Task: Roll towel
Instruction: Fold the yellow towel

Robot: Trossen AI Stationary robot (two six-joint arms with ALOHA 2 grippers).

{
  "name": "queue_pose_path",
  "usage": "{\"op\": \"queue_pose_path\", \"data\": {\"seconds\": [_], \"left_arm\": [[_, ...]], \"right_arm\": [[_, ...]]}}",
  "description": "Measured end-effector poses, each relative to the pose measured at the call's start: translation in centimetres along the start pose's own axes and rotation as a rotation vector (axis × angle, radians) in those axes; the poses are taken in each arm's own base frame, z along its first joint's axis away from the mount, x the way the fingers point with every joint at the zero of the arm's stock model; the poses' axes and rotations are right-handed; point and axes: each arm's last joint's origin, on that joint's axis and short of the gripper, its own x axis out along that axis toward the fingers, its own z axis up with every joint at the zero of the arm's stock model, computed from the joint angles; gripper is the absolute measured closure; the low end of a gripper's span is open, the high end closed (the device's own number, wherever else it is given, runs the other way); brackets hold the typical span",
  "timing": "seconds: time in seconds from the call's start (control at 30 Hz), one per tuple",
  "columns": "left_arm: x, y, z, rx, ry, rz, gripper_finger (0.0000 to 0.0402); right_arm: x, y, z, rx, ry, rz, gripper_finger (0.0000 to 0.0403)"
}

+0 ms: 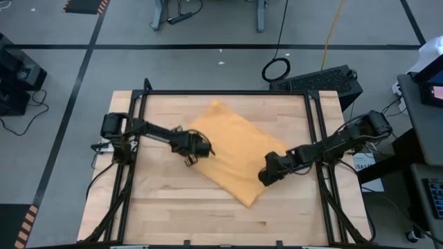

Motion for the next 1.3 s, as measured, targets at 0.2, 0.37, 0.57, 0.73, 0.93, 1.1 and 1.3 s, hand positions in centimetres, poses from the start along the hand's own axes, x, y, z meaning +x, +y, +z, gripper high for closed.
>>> {"op": "queue_pose_path", "data": {"seconds": [0.2, 0.37, 0.57, 0.73, 0.93, 1.1, 1.3], "left_arm": [[0.4, 4.1, 3.4, 0.122, -0.058, 0.051, 0.0307], [-2.0, 6.2, 4.9, 0.138, -0.083, -0.133, 0.0292], [-7.2, 6.0, 5.5, -0.125, -0.232, -0.576, 0.0288], [-10.4, 1.1, 5.5, -0.212, -0.321, -0.832, 0.0288], [-10.2, -6.4, 4.6, -0.217, -0.348, -0.834, 0.0288], [-7.1, -10.5, 3.6, -0.177, -0.269, -0.713, 0.0289], [-5.0, -11.3, 2.8, -0.099, -0.183, -0.585, 0.0289]], "right_arm": [[-1.2, 1.4, -0.9, 0.081, -0.009, 0.119, 0.0402], [-3.9, 1.9, -0.1, 0.061, -0.026, 0.189, 0.04], [-7.1, -0.9, 1.3, -0.019, -0.027, -0.01, 0.04], [-7.7, -3.2, 1.7, -0.133, -0.004, -0.211, 0.04], [-6.6, -3.0, 2.0, -0.229, -0.016, -0.259, 0.0402], [-4.9, -3.2, 2.2, -0.227, -0.031, -0.366, 0.0402], [-2.8, -2.8, 2.1, -0.2, 0.053, -0.367, 0.0402]]}}
